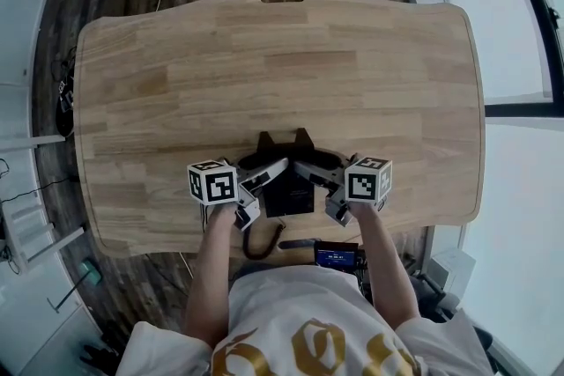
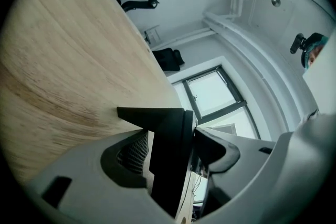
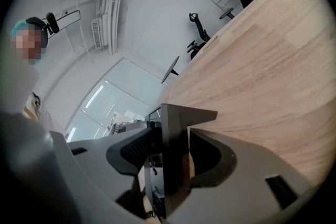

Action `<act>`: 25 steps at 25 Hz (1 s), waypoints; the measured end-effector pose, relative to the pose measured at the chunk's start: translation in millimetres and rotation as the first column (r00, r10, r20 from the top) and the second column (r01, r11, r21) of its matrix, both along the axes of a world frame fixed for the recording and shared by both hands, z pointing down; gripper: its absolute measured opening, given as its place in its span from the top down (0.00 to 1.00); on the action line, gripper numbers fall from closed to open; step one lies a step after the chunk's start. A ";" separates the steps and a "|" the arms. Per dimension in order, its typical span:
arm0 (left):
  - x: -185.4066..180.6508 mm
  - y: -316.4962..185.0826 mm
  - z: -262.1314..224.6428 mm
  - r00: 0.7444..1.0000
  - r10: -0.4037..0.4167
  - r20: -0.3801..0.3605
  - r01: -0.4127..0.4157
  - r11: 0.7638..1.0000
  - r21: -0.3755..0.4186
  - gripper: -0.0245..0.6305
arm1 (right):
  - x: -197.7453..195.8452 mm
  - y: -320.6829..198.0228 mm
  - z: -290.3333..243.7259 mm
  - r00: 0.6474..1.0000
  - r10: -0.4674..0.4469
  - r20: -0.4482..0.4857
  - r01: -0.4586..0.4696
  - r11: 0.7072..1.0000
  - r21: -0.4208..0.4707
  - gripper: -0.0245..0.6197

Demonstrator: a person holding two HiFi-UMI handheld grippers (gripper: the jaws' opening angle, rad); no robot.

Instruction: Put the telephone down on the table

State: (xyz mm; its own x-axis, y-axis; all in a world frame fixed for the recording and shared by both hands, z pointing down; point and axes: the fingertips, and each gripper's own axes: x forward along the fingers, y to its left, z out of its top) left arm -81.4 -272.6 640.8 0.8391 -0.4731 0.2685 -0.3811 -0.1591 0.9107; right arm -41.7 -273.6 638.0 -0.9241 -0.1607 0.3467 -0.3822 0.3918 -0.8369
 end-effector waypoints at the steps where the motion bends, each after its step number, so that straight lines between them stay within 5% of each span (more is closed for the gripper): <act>1: -1.5 -0.4 -1.3 1.000 -0.009 0.010 0.009 1.000 0.005 0.57 | 1.0 -0.4 -0.6 1.000 0.011 -0.014 -0.010 1.000 0.016 0.64; 13: -43.7 16.7 -24.1 0.986 -0.151 0.070 0.145 0.987 0.072 0.52 | 30.4 16.8 -34.0 0.980 0.191 -0.049 -0.182 0.973 0.141 0.64; 19: -63.0 36.1 -75.0 0.971 -0.225 0.085 0.201 0.953 0.228 0.53 | 23.1 33.0 -70.3 0.971 0.236 -0.031 -0.220 0.941 0.256 0.64; 25: -57.8 56.7 -117.7 0.911 -0.245 0.332 0.071 0.886 0.458 0.86 | 26.5 48.7 -108.3 0.934 0.343 -0.097 -0.260 0.843 0.471 0.81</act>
State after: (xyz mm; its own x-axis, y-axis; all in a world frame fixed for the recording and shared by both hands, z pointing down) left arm -139.2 -215.8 523.1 0.6217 -0.7303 0.2831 -0.7284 -0.4063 0.5516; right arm -15.2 -224.9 529.6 -0.7372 -0.5959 0.3185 -0.6628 0.5462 -0.5122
